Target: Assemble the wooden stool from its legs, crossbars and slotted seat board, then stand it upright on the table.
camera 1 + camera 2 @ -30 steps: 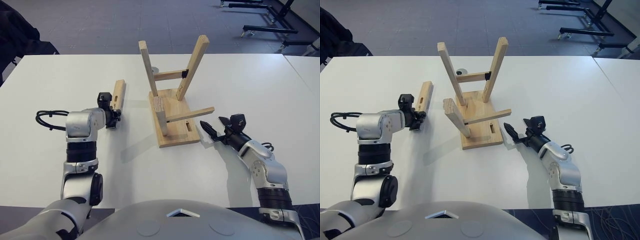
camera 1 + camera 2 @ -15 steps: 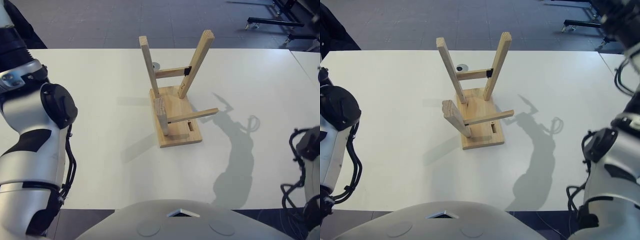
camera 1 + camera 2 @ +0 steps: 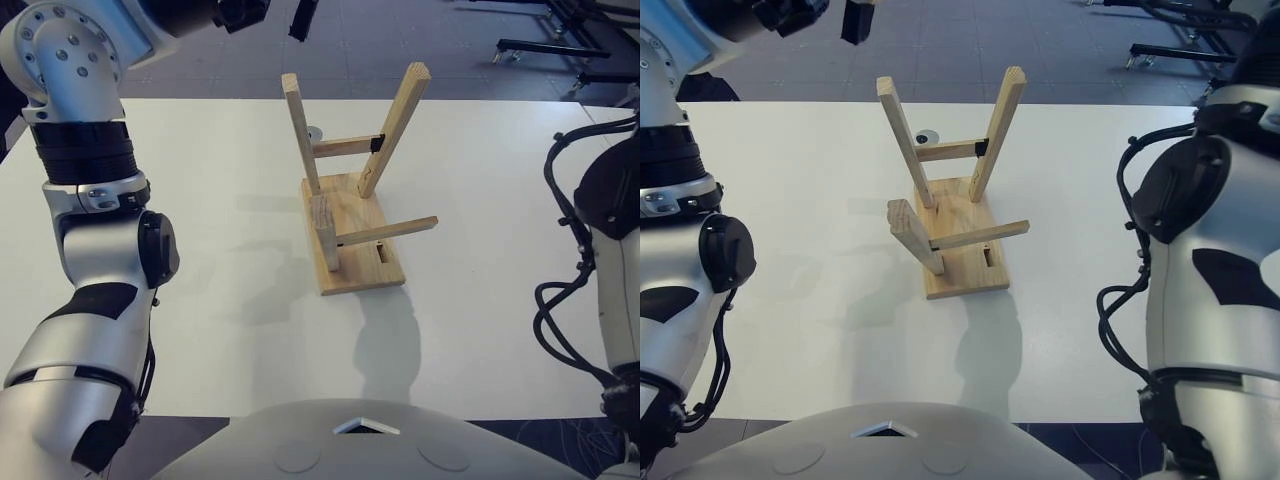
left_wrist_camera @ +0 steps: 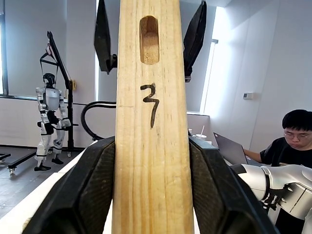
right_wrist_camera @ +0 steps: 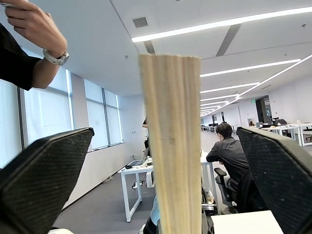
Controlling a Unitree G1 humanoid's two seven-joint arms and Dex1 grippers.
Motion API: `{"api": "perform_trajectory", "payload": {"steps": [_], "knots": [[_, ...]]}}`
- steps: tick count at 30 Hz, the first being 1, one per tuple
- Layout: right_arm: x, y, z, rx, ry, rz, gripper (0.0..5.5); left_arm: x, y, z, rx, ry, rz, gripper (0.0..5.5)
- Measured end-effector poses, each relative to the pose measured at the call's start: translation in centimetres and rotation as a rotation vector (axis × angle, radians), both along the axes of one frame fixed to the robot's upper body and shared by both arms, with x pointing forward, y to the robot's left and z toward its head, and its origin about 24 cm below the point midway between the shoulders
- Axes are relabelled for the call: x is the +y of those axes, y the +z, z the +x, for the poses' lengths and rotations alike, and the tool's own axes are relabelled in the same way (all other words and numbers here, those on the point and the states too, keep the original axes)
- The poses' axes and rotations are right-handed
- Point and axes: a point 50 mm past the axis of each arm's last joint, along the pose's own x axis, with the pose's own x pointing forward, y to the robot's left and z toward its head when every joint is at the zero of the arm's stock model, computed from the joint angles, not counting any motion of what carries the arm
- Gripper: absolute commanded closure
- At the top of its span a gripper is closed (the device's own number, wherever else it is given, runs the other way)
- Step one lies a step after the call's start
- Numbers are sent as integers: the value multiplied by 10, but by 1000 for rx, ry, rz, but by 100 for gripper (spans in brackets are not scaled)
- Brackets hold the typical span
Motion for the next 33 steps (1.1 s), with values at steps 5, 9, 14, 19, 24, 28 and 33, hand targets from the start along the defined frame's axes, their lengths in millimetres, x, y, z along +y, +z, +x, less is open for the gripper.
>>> {"api": "perform_trajectory", "payload": {"steps": [5, 9, 14, 19, 24, 28, 33], "knots": [[10, -4, 2, 34, 22, 28, 10, -2, -11, 3, 4, 19, 24, 345], [14, -1, -1, 31, 31, 52, 10, -5, -15, 5, 0, 33, 41, 345], [28, -2, -5, 35, 60, 67, 10, -9, -22, 7, 11, 30, 42, 345], [34, -6, -3, 60, 43, 67, 96, -9, -27, 6, 18, 38, 48, 345], [32, -5, -2, 60, 25, 78, 188, -10, -25, 4, 4, 36, 48, 345], [28, -14, 1, 79, 8, 81, 278, -11, -25, 4, 5, 36, 46, 345], [27, -19, 3, 82, -14, 80, 320, -11, -25, 4, 8, 33, 43, 345]]}}
